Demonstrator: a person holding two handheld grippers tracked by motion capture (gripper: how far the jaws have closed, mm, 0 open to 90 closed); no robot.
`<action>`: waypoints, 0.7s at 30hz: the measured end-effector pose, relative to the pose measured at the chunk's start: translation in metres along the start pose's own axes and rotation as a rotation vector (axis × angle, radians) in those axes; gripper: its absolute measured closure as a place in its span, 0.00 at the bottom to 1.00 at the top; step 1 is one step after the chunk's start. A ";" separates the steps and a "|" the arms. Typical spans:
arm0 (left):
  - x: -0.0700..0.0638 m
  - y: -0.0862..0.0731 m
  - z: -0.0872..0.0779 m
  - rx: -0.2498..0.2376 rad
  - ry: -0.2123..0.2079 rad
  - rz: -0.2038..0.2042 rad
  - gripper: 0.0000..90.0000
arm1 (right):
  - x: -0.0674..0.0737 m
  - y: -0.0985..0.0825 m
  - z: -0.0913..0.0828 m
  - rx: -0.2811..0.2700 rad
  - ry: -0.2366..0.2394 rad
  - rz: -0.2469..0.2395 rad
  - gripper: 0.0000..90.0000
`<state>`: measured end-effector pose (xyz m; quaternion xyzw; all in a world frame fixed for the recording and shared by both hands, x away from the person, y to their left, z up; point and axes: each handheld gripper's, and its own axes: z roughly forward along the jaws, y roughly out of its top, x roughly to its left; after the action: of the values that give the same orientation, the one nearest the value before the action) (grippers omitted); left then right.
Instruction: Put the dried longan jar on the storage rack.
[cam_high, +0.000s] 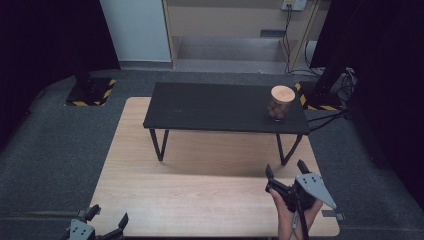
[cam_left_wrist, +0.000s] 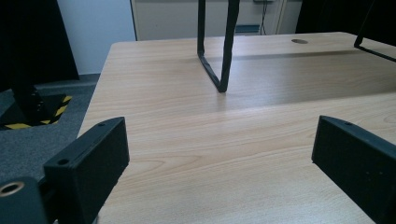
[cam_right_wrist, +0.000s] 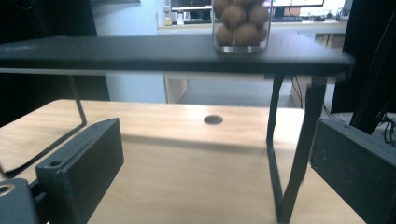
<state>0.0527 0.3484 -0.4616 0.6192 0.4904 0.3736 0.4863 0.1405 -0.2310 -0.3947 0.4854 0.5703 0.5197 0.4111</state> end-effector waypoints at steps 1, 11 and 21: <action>0.000 0.000 0.001 0.001 0.000 0.000 0.03 | 0.001 -0.007 -0.004 0.003 -0.003 0.005 0.03; -0.002 0.004 0.007 -0.004 -0.006 0.010 0.03 | 0.009 -0.041 -0.025 0.007 -0.013 0.003 0.03; -0.003 0.007 0.012 -0.006 0.004 0.015 0.03 | 0.008 -0.061 -0.026 0.009 -0.015 0.038 0.03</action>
<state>0.0649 0.3424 -0.4579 0.6209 0.4854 0.3798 0.4843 0.1057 -0.2271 -0.4521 0.5020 0.5602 0.5211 0.4033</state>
